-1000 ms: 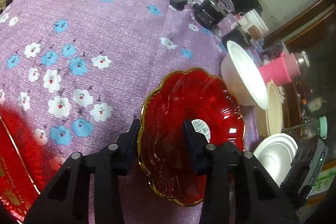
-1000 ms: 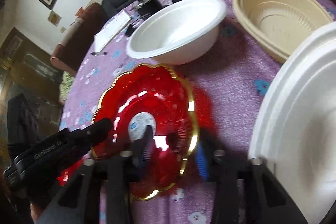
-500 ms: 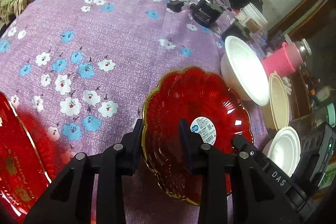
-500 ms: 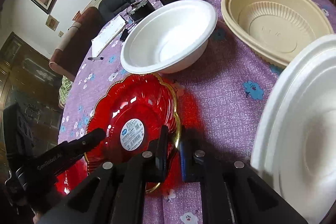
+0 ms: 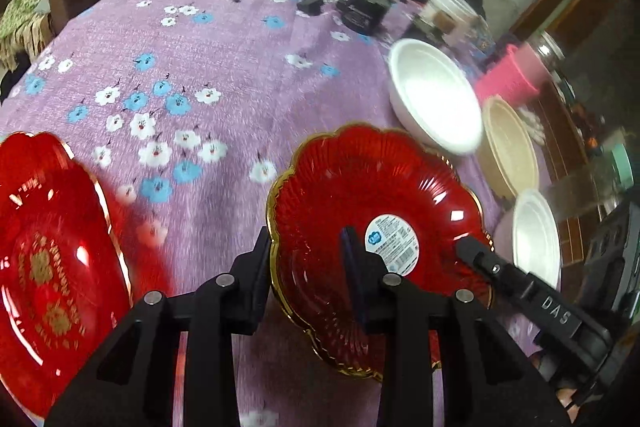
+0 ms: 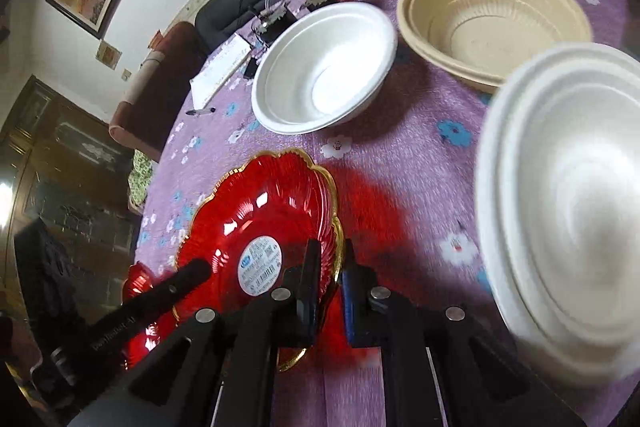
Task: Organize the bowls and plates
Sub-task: 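Lower the small red plate onto the large red plate, open right tool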
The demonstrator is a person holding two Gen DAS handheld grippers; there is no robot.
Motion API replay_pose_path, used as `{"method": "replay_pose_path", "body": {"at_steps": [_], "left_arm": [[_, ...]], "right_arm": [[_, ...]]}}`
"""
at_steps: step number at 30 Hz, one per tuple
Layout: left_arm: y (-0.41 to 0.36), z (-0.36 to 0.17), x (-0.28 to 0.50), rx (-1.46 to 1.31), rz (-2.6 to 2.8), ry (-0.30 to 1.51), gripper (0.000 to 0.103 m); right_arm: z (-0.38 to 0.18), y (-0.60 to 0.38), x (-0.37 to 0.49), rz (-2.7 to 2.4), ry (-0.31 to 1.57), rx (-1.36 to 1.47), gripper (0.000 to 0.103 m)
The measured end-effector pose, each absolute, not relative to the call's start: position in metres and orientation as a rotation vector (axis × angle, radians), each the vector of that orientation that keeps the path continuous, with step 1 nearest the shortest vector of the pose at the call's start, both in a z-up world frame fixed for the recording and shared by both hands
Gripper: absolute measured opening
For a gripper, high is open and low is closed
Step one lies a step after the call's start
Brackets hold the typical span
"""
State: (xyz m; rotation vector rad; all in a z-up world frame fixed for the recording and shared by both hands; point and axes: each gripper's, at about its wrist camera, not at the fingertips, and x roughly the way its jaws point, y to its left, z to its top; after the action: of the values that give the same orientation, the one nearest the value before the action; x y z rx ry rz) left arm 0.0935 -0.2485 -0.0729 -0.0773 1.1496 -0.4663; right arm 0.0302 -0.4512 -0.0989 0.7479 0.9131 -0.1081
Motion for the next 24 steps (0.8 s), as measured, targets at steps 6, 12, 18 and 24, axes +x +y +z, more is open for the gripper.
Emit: {"method": "replay_pose_path", "body": {"at_steps": [6, 12, 18, 24], "left_arm": [[-0.232, -0.04, 0.062, -0.059, -0.49, 1.067, 0.031], [-0.182, -0.012, 0.04, -0.088, -0.472, 0.994, 0.031], [-0.109, -0.002, 0.038, -0.132, -0.362, 0.949, 0.031], [-0.052, -0.015, 0.05, -0.155, -0.258, 0.961, 0.031]], "right_arm": [[-0.074, -0.437, -0.005, -0.112, 0.858, 0.731, 0.008], [-0.038, -0.401, -0.021, -0.075, 0.805, 0.676, 0.008], [-0.021, -0.335, -0.009, 0.018, 0.806, 0.609, 0.008], [-0.027, -0.265, 0.02, 0.103, 0.856, 0.554, 0.008]]}}
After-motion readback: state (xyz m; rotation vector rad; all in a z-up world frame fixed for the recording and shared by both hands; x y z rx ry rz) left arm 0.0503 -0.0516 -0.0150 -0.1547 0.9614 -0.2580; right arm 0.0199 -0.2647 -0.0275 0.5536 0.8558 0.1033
